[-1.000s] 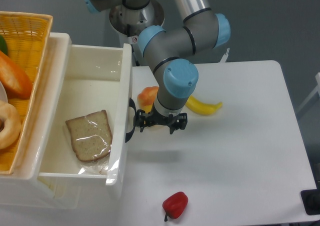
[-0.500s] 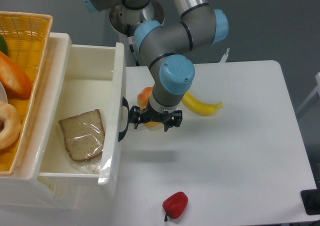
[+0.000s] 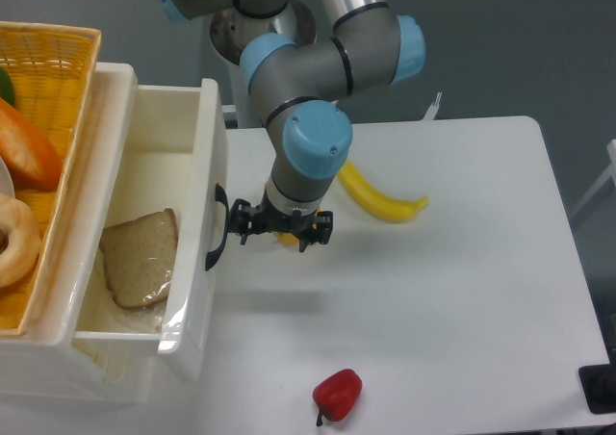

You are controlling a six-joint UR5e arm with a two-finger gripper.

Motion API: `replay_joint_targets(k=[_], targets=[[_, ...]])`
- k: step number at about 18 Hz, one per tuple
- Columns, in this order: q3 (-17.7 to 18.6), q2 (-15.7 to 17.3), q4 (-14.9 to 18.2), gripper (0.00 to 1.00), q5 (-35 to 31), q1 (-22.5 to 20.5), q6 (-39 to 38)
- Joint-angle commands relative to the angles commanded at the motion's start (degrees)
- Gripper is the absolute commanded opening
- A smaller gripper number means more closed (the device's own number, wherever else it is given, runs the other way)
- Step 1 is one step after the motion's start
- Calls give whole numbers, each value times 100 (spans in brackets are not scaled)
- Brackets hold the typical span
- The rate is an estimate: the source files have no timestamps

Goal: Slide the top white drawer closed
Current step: 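Push the white drawer front with the gripper into the cabinet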

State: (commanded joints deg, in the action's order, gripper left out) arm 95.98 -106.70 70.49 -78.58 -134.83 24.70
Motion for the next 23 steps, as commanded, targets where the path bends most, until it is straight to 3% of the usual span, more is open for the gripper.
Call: replay_joint_targets(k=[23], targets=[[-105, 114, -44, 100, -149, 598, -18]])
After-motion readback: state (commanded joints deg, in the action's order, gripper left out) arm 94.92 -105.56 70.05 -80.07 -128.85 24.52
